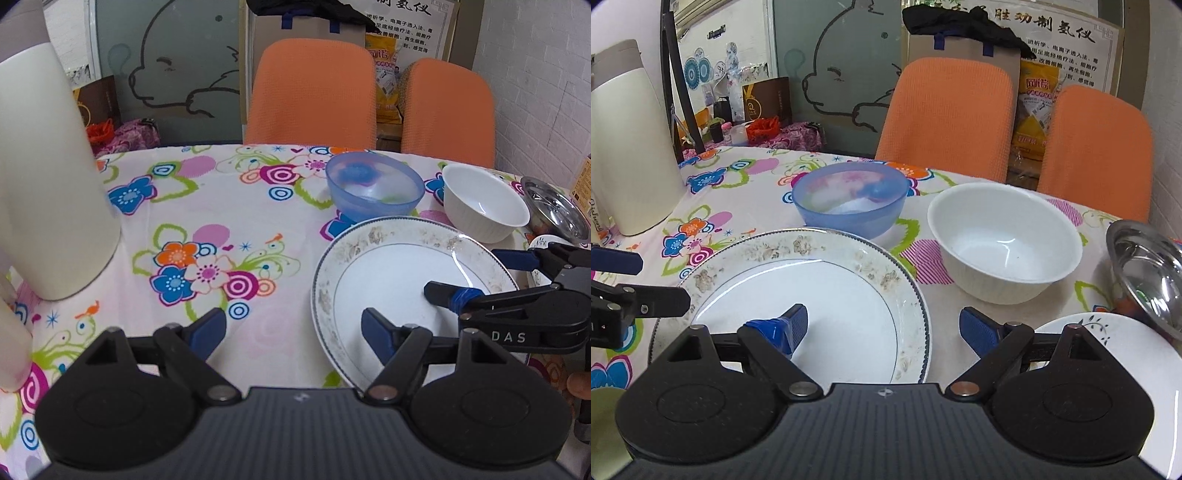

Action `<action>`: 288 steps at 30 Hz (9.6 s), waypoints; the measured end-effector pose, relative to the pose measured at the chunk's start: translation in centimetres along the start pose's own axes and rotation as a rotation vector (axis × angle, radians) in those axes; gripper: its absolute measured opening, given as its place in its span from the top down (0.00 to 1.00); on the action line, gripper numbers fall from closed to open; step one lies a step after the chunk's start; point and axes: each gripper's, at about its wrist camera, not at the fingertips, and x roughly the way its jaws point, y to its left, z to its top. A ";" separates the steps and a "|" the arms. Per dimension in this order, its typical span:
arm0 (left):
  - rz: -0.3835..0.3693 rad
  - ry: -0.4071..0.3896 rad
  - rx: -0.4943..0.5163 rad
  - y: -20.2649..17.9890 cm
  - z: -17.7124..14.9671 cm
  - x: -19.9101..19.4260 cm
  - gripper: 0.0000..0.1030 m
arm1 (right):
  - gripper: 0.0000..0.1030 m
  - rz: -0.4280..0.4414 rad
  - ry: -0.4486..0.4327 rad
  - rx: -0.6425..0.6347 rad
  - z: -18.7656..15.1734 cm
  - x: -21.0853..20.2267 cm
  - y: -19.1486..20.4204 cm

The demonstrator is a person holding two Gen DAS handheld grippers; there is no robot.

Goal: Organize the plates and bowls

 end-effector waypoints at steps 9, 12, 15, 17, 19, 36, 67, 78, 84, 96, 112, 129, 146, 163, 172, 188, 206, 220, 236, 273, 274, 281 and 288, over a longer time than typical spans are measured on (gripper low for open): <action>-0.052 0.059 -0.046 0.5 0.7 2.4 0.28 | 0.26 0.041 0.018 0.018 -0.5 0.0 0.5; -0.052 0.078 -0.071 1.2 0.7 3.0 0.28 | 0.26 0.018 0.001 -0.001 -0.8 -0.4 0.9; -0.047 0.071 -0.063 0.8 0.6 3.0 0.28 | 0.25 0.056 0.004 -0.003 -1.2 -0.8 1.2; -0.042 0.072 -0.047 0.4 0.6 3.0 0.28 | 0.25 0.050 -0.016 -0.002 -1.6 -1.0 1.5; -0.037 0.070 -0.040 0.3 0.6 3.0 0.28 | 0.24 0.039 -0.023 0.006 -1.7 -1.1 1.7; -0.034 0.054 -0.029 -0.5 0.1 2.8 0.21 | 0.23 0.061 -0.050 -0.013 -2.4 -1.2 2.1; -0.022 -0.080 -0.042 -2.4 0.3 -6.4 0.48 | 0.27 0.099 -0.149 -0.002 -0.1 -7.0 3.2; -0.026 -0.001 -0.067 -1.9 -8.7 -10.8 0.48 | 0.27 0.141 -0.096 0.007 -6.6 -12.4 6.4; -0.019 0.011 -0.072 -1.8 -11.7 -11.6 0.48 | 0.27 0.138 -0.080 0.031 -9.9 -14.5 8.0; -0.107 0.000 -0.142 -0.5 -12.8 -10.9 0.47 | 0.27 0.148 -0.118 0.052 -12.3 -14.6 8.5; -0.068 -0.119 -0.064 0.0 -11.6 -14.4 0.19 | 0.26 0.066 -0.140 0.007 -12.2 -14.4 8.3; -0.224 -0.004 0.156 -12.0 -4.9 -7.7 0.02 | 0.26 -0.144 -0.210 0.162 -11.9 -19.5 -3.6; -0.276 0.183 0.128 -19.6 2.1 4.7 0.02 | 0.26 -0.163 -0.034 0.257 -9.6 -10.7 -14.4; -0.210 0.158 0.203 -21.3 1.3 5.5 0.02 | 0.22 -0.169 -0.061 0.204 -9.4 -9.3 -13.9; -0.198 0.155 0.198 -21.6 1.3 5.6 0.01 | 0.21 -0.167 -0.073 0.199 -9.4 -9.2 -14.0; -0.193 0.113 0.191 -22.1 1.1 4.6 0.27 | 0.25 -0.149 -0.074 0.174 -9.4 -9.1 -13.4; -0.235 0.113 0.055 -17.4 1.3 -3.6 0.43 | 0.26 -0.173 -0.130 0.251 -7.6 -13.7 -10.0; -0.029 0.058 -0.064 -3.6 -7.4 -13.1 0.45 | 0.26 0.028 -0.179 0.157 -8.5 -16.6 3.6; -0.019 0.002 -0.088 -1.0 -12.3 -12.6 0.45 | 0.26 0.087 -0.123 0.072 -12.4 -15.2 10.3; 0.036 -0.090 -0.110 1.5 -11.9 -13.7 0.30 | 0.27 0.084 -0.181 0.132 -11.8 -14.8 9.3; 0.033 -0.089 -0.113 1.5 -11.8 -13.7 0.30 | 0.27 0.087 -0.181 0.147 -11.7 -14.9 9.2; 0.021 -0.099 -0.123 1.0 -11.2 -14.1 0.30 | 0.24 0.037 -0.123 0.089 -11.0 -14.4 9.5; -0.002 -0.101 -0.100 -0.2 -10.5 -14.6 0.30 | 0.26 0.020 -0.213 0.125 -10.2 -16.7 7.1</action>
